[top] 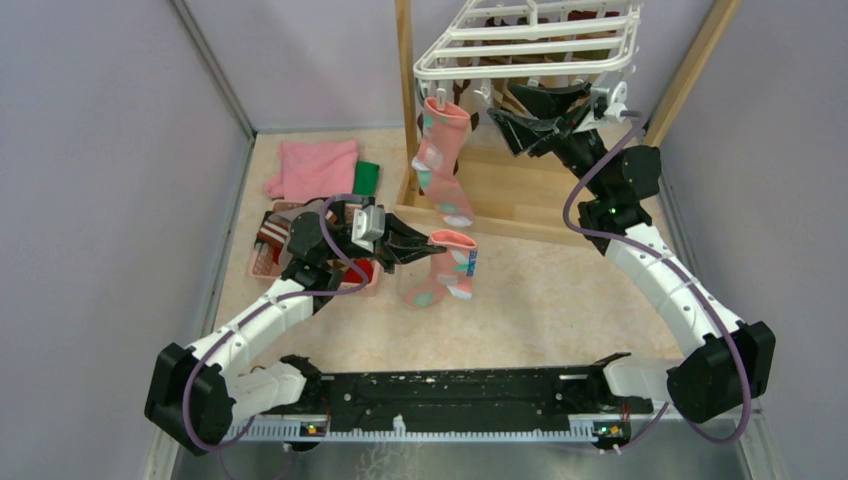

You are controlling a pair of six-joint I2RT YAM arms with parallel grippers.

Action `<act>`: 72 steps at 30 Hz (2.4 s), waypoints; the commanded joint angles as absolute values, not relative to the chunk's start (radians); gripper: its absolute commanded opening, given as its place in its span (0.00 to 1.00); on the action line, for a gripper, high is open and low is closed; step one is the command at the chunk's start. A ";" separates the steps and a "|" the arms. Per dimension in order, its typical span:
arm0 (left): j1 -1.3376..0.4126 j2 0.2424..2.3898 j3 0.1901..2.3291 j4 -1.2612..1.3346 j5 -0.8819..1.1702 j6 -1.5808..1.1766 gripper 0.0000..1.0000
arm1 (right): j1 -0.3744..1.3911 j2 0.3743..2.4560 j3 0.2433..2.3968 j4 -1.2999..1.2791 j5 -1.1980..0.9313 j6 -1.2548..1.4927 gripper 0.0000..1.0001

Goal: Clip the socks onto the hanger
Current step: Open the clamp at the hanger.

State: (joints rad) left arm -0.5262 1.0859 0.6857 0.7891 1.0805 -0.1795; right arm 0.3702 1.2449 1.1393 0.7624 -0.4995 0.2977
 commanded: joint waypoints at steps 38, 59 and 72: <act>-0.532 1.067 0.717 0.827 1.082 -0.154 0.00 | 0.364 1.277 1.210 0.750 -0.501 0.189 0.73; -0.537 1.239 0.800 0.990 1.131 -0.219 0.00 | 0.198 1.169 0.978 0.841 -0.648 0.196 0.85; -0.567 1.290 0.826 1.057 1.115 -0.257 0.00 | 0.120 1.115 0.954 0.867 -0.739 0.212 0.87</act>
